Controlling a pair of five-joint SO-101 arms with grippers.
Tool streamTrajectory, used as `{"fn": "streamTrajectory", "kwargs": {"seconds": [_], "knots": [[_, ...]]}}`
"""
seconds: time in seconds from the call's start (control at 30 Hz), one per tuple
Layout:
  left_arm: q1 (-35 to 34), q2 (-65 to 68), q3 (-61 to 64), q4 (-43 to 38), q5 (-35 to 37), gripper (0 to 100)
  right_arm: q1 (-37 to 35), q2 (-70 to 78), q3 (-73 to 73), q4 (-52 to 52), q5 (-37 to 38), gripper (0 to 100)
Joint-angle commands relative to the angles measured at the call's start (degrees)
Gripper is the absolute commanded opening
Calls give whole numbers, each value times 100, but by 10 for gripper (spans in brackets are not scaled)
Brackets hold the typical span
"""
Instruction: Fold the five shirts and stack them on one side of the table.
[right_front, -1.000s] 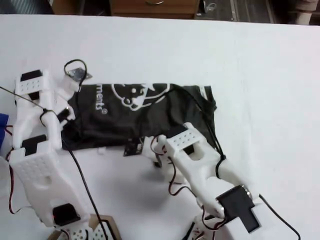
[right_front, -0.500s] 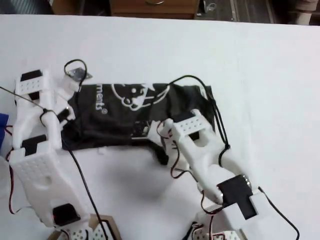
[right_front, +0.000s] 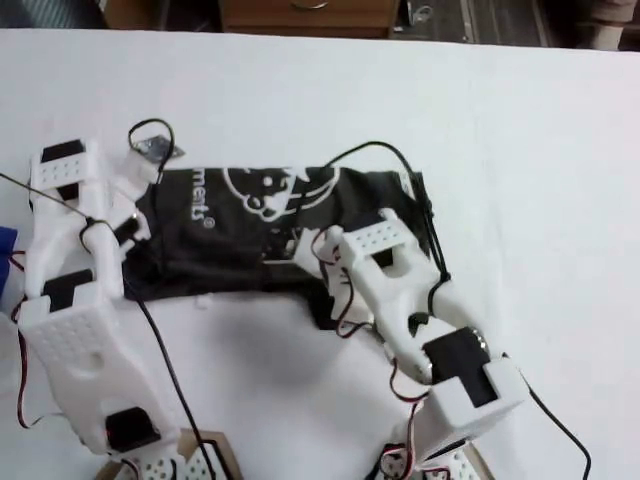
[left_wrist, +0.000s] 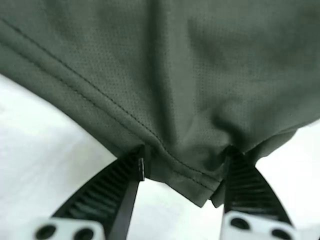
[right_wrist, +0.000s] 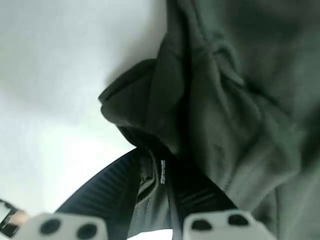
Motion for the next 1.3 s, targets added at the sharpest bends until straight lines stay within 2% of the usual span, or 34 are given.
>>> {"fn": "streamTrajectory", "kwargs": {"seconds": [0.0, 0.17, 0.3, 0.53, 0.67, 1.03, 1.27], "knots": [[-26, -35, -207, -18, 0, 262, 13, 31, -510, 532, 18, 19], [-26, -35, -207, -26, 0, 262, 13, 31, -1785, 1701, 79, 19], [-26, -35, -207, -26, 0, 262, 75, 92, -2752, 2273, 527, 19], [-26, -35, -224, -26, -9, 262, 558, 145, -3499, 2255, 1073, 19], [-26, -35, -207, -26, -9, 262, 804, 716, -4132, 2097, 1231, 19], [-26, -35, -207, 0, -9, 262, 629, 2774, -6875, 2457, 1240, 20], [-26, -35, -207, 0, -9, 262, 699, 3600, -7833, 2457, 1240, 20]]}}
